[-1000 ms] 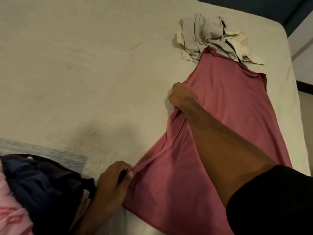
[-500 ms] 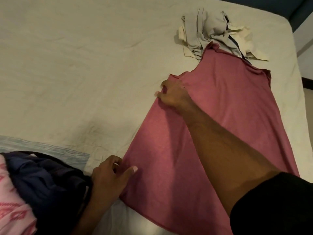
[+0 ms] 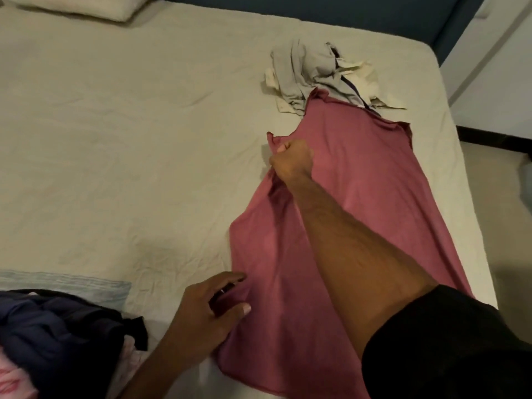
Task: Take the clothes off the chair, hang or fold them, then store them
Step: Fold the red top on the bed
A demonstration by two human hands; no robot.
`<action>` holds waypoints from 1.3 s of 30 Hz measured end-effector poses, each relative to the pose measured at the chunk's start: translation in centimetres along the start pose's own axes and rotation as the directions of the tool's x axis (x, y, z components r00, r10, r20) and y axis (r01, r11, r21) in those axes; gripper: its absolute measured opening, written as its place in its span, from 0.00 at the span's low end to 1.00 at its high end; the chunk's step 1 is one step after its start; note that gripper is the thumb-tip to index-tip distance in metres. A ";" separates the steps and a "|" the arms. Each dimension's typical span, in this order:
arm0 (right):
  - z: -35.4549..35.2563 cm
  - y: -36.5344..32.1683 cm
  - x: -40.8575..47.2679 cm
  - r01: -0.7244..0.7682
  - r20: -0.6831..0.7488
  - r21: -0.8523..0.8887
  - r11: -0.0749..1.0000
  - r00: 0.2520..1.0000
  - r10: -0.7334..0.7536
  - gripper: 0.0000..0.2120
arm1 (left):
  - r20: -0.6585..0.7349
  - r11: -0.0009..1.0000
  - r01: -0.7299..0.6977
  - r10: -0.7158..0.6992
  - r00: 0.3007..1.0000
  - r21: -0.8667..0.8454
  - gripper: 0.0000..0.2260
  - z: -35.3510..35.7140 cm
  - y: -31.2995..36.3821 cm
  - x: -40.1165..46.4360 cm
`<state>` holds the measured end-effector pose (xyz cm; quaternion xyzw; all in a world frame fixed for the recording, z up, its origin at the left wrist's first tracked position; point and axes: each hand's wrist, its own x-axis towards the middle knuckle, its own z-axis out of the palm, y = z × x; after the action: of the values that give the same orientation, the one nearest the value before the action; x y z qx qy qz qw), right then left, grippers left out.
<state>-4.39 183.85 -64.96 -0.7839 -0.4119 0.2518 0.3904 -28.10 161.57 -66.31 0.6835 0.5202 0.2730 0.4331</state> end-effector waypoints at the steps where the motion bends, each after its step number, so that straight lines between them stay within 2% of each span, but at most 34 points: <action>1: -1.1 0.6 0.2 -0.011 -0.028 0.025 1.000 1.000 0.011 0.11 | 0.044 1.000 -0.028 0.028 0.999 0.012 0.19 1.0 0.7 0.4; 3: -3.5 2.3 0.5 -0.061 -0.081 0.083 0.995 0.994 0.068 0.05 | 0.116 0.996 -0.076 0.072 0.991 0.035 0.18 3.1 1.9 1.1; 5: -6.3 4.8 1.1 -0.097 -0.144 0.100 0.990 0.983 0.111 0.06 | 0.194 0.990 -0.129 0.115 0.974 0.063 0.14 5.5 2.9 1.6; 8: -10.3 8.6 1.2 -0.107 -0.202 0.026 0.994 0.973 0.110 0.06 | 0.374 0.959 -0.237 0.164 0.913 0.157 0.18 8.9 3.7 1.4; 10: -12.3 11.0 0.9 -0.126 -0.178 -0.073 0.989 0.978 0.111 0.07 | 0.473 0.937 -0.285 0.162 0.866 0.200 0.18 10.9 4.0 0.8; 12: -13.4 13.1 0.3 -0.168 -0.134 -0.154 0.974 0.980 0.148 0.07 | 0.502 0.927 -0.295 0.146 0.852 0.231 0.18 12.1 3.9 0.2; 16: -15.1 15.5 -1.4 -0.162 -0.105 -0.125 0.979 0.983 0.149 0.09 | 0.490 0.923 -0.280 0.122 0.863 0.264 0.20 12.6 3.7 -0.4; 19: -17.6 16.4 -4.8 -0.104 -0.120 -0.258 0.961 0.990 0.076 0.05 | 0.518 0.923 -0.291 0.126 0.846 0.252 0.22 12.8 3.7 -1.0; 21: -19.9 18.2 -8.0 -0.113 -0.178 -0.431 0.895 0.983 0.038 0.03 | 0.573 0.925 -0.300 0.119 0.811 0.232 0.22 13.0 4.2 -1.4; 24: -23.8 21.6 -13.6 -0.247 -0.297 -0.543 0.803 0.951 0.091 0.16 | 0.642 0.927 -0.311 0.109 0.759 0.210 0.24 14.2 5.9 -2.3; 27: -27.1 24.4 -17.4 -0.310 -0.349 -0.433 0.846 0.923 0.159 0.22 | 0.691 0.944 -0.289 0.104 0.715 0.157 0.15 17.3 8.1 -2.2; 30: -29.3 25.8 -19.6 -0.319 -0.252 -0.273 0.908 0.934 0.252 0.18 | 0.698 0.930 -0.333 0.138 0.703 0.152 0.06 21.0 10.3 -0.2; 32: -30.3 26.6 -21.4 -0.311 -0.196 -0.212 0.926 0.942 0.271 0.14 | 0.683 0.900 -0.397 0.177 0.709 0.179 0.04 23.4 12.4 0.5; 34: -31.9 27.6 -23.1 -0.307 -0.129 -0.165 0.937 0.949 0.288 0.11 | 0.672 0.860 -0.466 0.222 0.707 0.207 0.10 25.8 14.4 -0.4; 37: -34.1 29.0 -25.1 -0.297 -0.017 -0.121 0.947 0.955 0.297 0.05 | 0.723 0.797 -0.555 0.236 0.649 0.237 0.19 29.1 15.2 -3.2; 39: -34.9 29.7 -26.3 -0.317 0.012 -0.044 0.947 0.948 0.318 0.03 | 0.741 0.777 -0.587 0.253 0.622 0.227 0.29 31.1 14.5 -4.6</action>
<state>19.89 136.99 -67.55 -0.8456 -0.2891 0.3101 0.3244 2.95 146.42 -68.01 0.9191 0.1942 -0.0251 0.3418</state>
